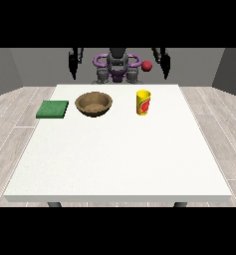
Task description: Pick the cup and pour the ball into the bowl, then pick the bowl and place it on the pad
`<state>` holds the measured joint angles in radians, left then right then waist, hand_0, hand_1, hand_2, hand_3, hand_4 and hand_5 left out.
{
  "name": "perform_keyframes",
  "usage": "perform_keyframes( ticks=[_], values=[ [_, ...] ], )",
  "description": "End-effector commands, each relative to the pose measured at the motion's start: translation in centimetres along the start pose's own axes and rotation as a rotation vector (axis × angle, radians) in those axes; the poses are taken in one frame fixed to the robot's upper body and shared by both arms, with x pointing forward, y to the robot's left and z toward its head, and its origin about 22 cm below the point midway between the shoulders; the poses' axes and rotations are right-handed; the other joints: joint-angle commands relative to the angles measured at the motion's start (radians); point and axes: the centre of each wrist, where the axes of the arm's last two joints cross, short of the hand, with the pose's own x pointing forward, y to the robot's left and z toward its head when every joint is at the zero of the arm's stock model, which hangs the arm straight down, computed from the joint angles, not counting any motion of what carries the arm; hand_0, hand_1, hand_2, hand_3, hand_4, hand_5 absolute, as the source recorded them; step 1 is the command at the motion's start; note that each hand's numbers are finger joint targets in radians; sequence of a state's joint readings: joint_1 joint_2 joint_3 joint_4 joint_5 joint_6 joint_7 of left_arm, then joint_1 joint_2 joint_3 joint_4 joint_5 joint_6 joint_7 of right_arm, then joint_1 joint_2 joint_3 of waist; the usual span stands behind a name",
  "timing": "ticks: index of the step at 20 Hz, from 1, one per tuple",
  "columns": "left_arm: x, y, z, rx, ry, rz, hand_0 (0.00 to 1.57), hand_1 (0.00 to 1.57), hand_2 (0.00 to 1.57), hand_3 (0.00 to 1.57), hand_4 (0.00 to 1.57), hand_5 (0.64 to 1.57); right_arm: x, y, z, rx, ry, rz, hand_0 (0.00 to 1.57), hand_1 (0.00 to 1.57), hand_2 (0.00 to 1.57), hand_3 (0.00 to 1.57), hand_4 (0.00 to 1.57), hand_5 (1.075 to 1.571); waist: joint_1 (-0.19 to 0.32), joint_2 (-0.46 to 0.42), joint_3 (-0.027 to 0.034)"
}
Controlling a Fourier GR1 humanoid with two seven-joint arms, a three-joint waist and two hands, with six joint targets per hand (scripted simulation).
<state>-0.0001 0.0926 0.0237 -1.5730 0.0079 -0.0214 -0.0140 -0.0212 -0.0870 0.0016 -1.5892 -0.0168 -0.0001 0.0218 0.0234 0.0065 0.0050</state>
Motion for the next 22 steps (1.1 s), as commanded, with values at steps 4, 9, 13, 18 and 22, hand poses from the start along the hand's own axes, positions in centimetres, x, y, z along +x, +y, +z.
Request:
perform_keyframes(
  ticks=[4,9,13,18,22],
  values=[
    [2.5,1.1,-0.1,0.003,-0.018,-0.032,0.00,0.00,0.00,0.00,0.66,1.566,2.5,-0.9,-0.1,-0.002,-0.014,0.031,0.00,0.00,0.00,0.00,0.87,1.533,0.001,-0.230,-0.0038],
    [3.6,-2.5,0.4,0.029,0.200,0.223,0.00,0.00,0.00,0.00,0.64,1.563,1.8,-0.1,2.8,-0.029,0.217,-0.151,0.00,0.00,0.00,0.00,0.86,1.534,-0.091,-0.404,-0.0046],
    [8.2,-3.6,-0.6,0.046,0.167,0.214,0.00,0.00,0.00,0.00,0.62,1.564,5.0,0.1,3.3,-0.032,0.187,-0.151,0.00,0.00,0.00,0.00,0.86,1.531,-0.097,-0.361,-0.0047],
    [10.0,-5.0,-0.3,0.023,0.007,0.161,0.00,0.00,0.00,0.00,0.56,1.555,9.8,-0.6,3.1,-0.069,0.044,-0.131,0.00,0.00,0.00,0.00,0.76,1.548,-0.078,-0.210,-0.0051],
    [8.6,-3.7,-2.9,0.048,-0.131,0.145,0.00,0.00,0.00,0.00,0.61,1.555,9.1,-0.6,1.3,-0.026,-0.119,-0.123,0.00,0.00,0.00,0.00,0.72,1.540,-0.096,-0.021,-0.0051]
  ],
)
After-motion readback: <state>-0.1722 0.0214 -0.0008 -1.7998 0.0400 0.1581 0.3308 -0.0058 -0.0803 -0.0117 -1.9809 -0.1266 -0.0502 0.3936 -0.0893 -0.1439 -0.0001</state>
